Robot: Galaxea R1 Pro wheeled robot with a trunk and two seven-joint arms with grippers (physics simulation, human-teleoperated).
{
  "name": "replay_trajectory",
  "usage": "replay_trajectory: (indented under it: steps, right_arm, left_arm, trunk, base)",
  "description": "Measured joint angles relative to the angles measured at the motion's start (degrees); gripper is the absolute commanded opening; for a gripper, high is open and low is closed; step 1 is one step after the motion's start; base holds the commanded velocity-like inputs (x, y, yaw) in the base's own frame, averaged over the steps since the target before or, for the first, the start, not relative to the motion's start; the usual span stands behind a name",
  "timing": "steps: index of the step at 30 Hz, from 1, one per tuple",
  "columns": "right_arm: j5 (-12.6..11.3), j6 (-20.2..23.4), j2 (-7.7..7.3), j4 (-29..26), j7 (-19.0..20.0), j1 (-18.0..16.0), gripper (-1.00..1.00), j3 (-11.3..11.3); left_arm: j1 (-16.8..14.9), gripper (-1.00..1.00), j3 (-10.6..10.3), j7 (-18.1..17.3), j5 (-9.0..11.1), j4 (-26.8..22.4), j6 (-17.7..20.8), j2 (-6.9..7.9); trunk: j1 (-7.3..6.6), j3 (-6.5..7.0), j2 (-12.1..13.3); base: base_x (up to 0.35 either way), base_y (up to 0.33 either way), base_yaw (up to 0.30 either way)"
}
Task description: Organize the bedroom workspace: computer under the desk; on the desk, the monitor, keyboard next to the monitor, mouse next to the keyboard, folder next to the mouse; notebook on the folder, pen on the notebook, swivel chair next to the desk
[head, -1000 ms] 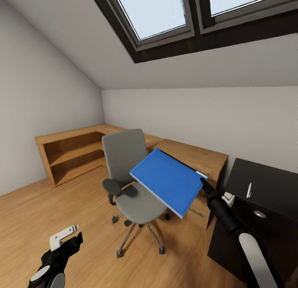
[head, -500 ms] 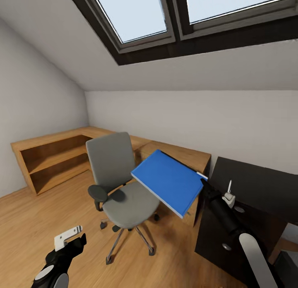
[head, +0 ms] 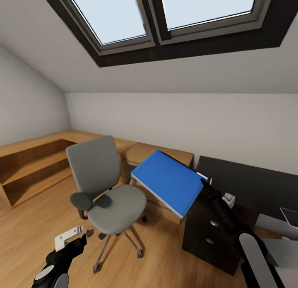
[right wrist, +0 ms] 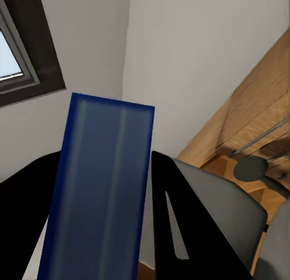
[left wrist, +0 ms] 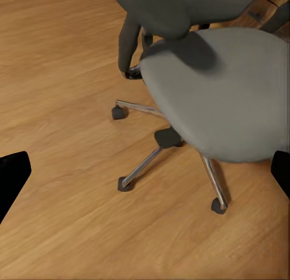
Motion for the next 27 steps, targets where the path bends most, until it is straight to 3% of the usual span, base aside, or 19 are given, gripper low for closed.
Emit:
replay_trajectory:
  steps: [15,27]
  right_arm:
    - [-0.3,0.1,0.22,1.5,0.1,0.0,-1.0,0.4]
    - [-0.2,0.0,0.2,2.0,0.0,0.0,-1.0,0.1]
  left_arm:
    - [0.0,1.0,0.0,0.0,0.0,0.1,0.0,0.06]
    - [0.0,1.0,-0.1,0.0,0.0,0.6,0.0,-0.04]
  trunk:
    - [-3.3,2.69,6.0]
    - [-5.93,4.85,10.8]
  base:
    - [0.0,0.0,-0.011]
    - [0.0,0.0,-0.228]
